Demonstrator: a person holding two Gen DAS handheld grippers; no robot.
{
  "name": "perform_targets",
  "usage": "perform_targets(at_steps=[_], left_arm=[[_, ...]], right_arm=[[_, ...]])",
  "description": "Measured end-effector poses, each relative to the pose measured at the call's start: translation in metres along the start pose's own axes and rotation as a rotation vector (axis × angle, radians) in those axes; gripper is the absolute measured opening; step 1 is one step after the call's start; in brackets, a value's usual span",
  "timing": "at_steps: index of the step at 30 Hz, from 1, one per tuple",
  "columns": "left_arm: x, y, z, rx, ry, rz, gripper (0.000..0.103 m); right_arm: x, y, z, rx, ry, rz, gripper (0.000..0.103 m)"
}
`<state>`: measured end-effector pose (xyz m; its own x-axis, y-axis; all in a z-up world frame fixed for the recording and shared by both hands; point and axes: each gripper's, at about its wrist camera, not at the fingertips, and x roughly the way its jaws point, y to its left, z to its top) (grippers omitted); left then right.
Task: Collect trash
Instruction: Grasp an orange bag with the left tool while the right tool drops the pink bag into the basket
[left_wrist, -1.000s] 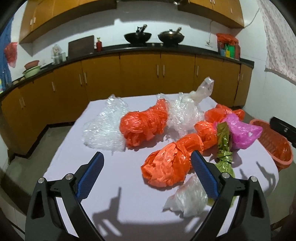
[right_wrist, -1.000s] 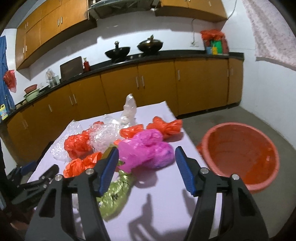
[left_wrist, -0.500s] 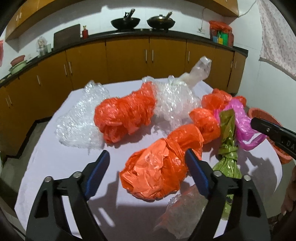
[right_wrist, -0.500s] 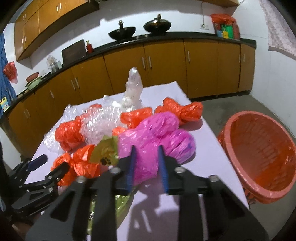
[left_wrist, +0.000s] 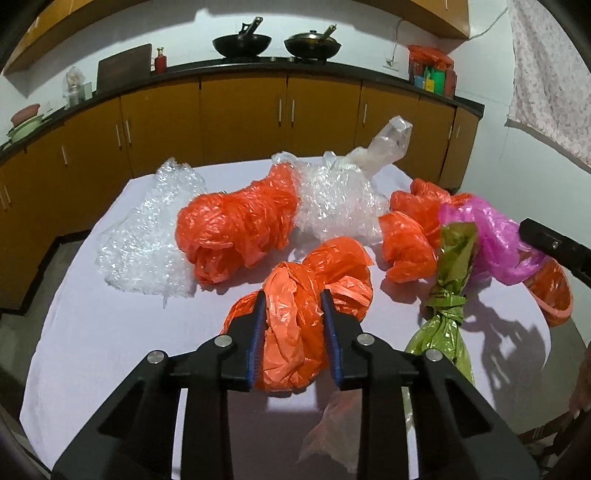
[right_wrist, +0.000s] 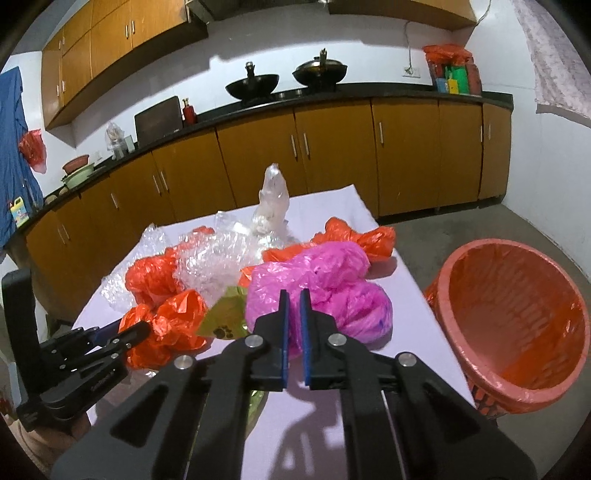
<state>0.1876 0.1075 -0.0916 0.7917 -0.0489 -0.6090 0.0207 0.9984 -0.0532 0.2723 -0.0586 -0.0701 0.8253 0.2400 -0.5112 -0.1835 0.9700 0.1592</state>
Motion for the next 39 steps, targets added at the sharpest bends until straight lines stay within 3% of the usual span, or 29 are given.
perform_targets(at_steps=[13,18,27,39], left_arm=[[-0.039,0.020,0.019,-0.053,-0.107,0.032,0.027],[-0.050,0.016,0.030,-0.062,-0.139,0.013,0.027],[-0.057,-0.027,0.049,-0.024,-0.175,-0.081,0.027],[-0.040,-0.118,0.071,0.046,-0.177,-0.255,0.027]], right_arm=[[-0.029,-0.002,0.013,0.001,-0.070,0.020,0.007],[-0.041,-0.005,0.020,-0.010,-0.104,0.011,0.007],[-0.066,-0.028,0.027,-0.032,-0.161,-0.067,0.007],[-0.095,-0.108,0.029,0.039,-0.189,-0.240,0.006]])
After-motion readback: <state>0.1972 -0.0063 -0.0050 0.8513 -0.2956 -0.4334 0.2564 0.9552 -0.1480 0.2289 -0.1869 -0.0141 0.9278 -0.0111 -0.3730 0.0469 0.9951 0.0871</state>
